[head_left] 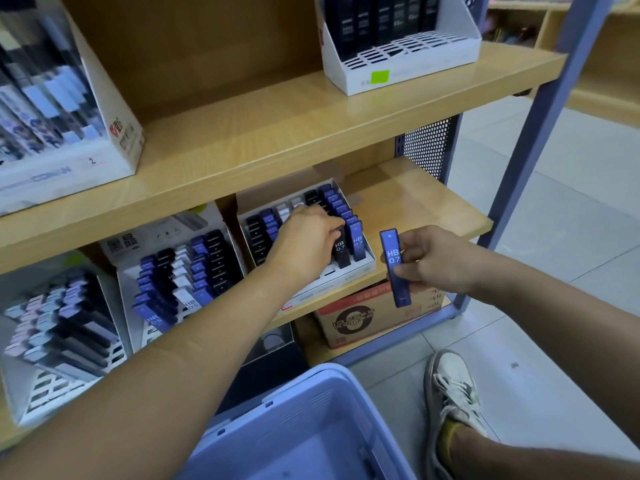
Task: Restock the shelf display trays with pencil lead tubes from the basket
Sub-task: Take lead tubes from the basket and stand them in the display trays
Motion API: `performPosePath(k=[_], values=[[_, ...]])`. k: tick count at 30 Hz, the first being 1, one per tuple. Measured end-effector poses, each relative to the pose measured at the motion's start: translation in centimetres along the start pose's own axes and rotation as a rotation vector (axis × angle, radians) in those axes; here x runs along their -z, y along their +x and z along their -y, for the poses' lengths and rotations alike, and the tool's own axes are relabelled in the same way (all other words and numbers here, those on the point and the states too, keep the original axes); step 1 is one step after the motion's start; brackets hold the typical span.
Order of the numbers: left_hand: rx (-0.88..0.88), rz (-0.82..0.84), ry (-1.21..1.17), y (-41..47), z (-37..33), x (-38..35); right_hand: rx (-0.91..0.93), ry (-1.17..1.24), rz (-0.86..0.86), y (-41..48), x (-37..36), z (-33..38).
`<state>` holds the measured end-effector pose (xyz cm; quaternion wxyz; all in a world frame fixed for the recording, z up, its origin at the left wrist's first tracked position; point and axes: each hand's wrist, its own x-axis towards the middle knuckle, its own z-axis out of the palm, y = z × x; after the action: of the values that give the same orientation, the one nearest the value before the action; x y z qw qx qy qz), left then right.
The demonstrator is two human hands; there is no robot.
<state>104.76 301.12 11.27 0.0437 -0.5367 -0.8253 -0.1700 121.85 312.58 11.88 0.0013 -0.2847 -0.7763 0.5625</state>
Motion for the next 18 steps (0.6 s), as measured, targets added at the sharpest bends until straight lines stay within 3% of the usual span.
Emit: performPosePath(k=[4,9,11,14,16,18], values=[[0.111,-0.091,-0.075,-0.3,-0.1,-0.8,-0.009,0.067,0.007,0.1,0.0,0.2],[0.081,-0.126,-0.045,-0.1,-0.6,0.0,-0.009,0.086,0.040,0.1,-0.3,0.6],[0.162,-0.116,-0.249,-0.6,-1.4,0.8,-0.009,0.123,0.049,-0.1,-0.4,0.9],[0.279,0.091,-0.742,-2.0,-2.8,1.7,0.014,0.156,0.068,-0.2,-0.8,1.0],[0.280,0.164,-0.817,-2.8,-3.0,1.8,0.031,0.128,0.097,-0.2,-1.1,1.2],[0.319,0.126,-0.854,-3.4,-2.9,1.9,0.038,0.082,0.106,-0.2,-1.5,1.3]])
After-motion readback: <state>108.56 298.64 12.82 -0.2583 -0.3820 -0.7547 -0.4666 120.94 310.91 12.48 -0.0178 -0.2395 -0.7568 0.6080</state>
